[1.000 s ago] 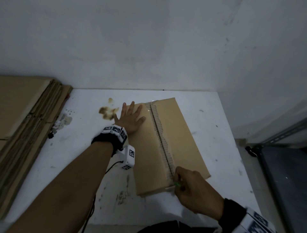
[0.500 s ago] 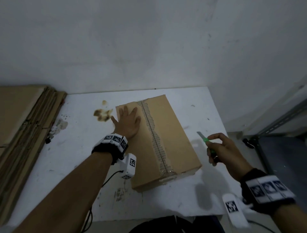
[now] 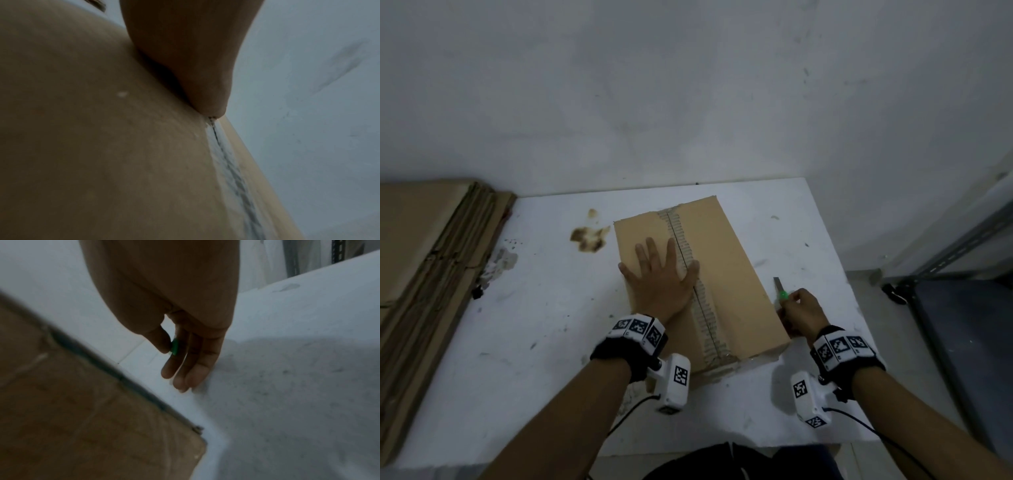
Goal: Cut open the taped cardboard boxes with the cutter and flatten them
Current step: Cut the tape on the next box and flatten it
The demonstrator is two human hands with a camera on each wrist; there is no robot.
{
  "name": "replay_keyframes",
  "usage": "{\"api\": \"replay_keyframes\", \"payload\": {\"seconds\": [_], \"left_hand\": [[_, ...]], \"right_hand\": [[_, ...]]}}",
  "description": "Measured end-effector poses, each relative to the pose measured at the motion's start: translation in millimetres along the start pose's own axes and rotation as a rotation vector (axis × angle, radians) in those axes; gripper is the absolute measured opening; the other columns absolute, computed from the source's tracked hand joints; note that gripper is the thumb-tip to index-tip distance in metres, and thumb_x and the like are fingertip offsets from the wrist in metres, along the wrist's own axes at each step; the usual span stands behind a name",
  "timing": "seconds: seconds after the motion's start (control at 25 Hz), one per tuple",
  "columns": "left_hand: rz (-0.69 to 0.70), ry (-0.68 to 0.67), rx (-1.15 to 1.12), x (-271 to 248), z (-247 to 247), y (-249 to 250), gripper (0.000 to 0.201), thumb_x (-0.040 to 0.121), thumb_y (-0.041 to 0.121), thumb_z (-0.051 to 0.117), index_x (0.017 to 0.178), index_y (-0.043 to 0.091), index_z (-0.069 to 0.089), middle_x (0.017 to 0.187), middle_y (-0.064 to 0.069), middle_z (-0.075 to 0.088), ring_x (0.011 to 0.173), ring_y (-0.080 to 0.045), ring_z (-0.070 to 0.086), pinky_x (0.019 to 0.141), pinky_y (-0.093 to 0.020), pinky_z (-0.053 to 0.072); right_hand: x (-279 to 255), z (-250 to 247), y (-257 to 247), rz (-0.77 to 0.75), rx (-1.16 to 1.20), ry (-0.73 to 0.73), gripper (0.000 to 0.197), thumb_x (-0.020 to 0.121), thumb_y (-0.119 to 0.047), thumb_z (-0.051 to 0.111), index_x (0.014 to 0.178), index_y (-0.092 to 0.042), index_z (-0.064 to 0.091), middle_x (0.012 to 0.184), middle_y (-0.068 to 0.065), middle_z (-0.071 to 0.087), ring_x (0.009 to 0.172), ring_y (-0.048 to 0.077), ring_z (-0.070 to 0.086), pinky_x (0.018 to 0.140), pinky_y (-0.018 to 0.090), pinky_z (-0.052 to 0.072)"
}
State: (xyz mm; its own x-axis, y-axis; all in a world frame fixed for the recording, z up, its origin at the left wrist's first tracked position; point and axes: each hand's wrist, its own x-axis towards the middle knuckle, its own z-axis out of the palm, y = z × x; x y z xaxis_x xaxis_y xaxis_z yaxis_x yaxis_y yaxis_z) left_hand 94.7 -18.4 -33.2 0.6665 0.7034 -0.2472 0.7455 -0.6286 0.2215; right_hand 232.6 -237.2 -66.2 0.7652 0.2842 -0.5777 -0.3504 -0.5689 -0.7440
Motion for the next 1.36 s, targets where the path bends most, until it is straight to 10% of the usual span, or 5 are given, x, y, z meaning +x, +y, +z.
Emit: {"api": "replay_keyframes", "payload": {"seconds": [0.36, 0.6, 0.8, 1.0, 1.36], "left_hand": [[0.246, -0.328, 0.151, 53.3, -43.6, -37.0, 0.093, 0.087, 0.08, 0.028, 0.156, 0.034, -0.015, 0.163, 0.002, -0.027, 0.149, -0.027, -0.027, 0.115, -0.062, -0.016], [0.392, -0.58, 0.254, 85.5, -98.3, -38.0, 0.088, 0.098, 0.047, 0.055, 0.159, 0.031, -0.007, 0.163, -0.002, -0.023, 0.15, -0.033, -0.02, 0.121, -0.053, 0.002], [0.221, -0.229, -0.042, 80.9, -84.3, -33.7, 0.071, 0.082, 0.066, 0.065, 0.144, 0.043, 0.039, 0.167, 0.002, 0.004, 0.154, -0.029, -0.005, 0.119, -0.057, -0.001], [-0.173, -0.154, -0.061, 68.6, -56.5, -34.1, 0.143, 0.047, 0.1, 0.055, 0.154, 0.039, -0.016, 0.161, -0.009, -0.032, 0.148, -0.036, -0.028, 0.109, -0.073, -0.013], [0.277, -0.301, 0.117, 50.3, -47.8, -59.5, 0.135, 0.048, 0.099, 0.055, 0.151, 0.048, -0.016, 0.161, 0.002, -0.032, 0.148, -0.037, -0.024, 0.114, -0.069, -0.011]], "right_hand": [[-20.7, 33.6, -42.7, -0.275, 0.05, -0.011, 0.007, 0.105, -0.018, 0.04, 0.102, -0.012, 0.038, 0.085, 0.017, 0.068, 0.062, 0.027, 0.062, 0.053, 0.038, 0.054], [-75.0, 74.4, -31.0, -0.326, 0.178, -0.26, 0.013, 0.107, -0.027, 0.035, 0.102, -0.017, 0.03, 0.091, 0.014, 0.072, 0.059, 0.038, 0.069, 0.052, 0.041, 0.058], [-66.6, 88.0, -43.6, -0.37, 0.155, -0.36, 0.012, 0.108, -0.028, 0.033, 0.099, -0.02, 0.029, 0.088, 0.014, 0.071, 0.057, 0.037, 0.064, 0.052, 0.043, 0.053], [0.3, 69.8, -119.4, -0.541, -0.05, -0.057, 0.011, 0.102, -0.018, 0.045, 0.099, -0.01, 0.038, 0.086, 0.021, 0.064, 0.063, 0.034, 0.063, 0.049, 0.041, 0.054], [50.4, 63.9, -160.2, -0.388, -0.164, -0.214, 0.017, 0.099, -0.019, 0.054, 0.084, -0.011, 0.054, 0.072, 0.013, 0.063, 0.049, 0.025, 0.053, 0.043, 0.029, 0.04]]}}
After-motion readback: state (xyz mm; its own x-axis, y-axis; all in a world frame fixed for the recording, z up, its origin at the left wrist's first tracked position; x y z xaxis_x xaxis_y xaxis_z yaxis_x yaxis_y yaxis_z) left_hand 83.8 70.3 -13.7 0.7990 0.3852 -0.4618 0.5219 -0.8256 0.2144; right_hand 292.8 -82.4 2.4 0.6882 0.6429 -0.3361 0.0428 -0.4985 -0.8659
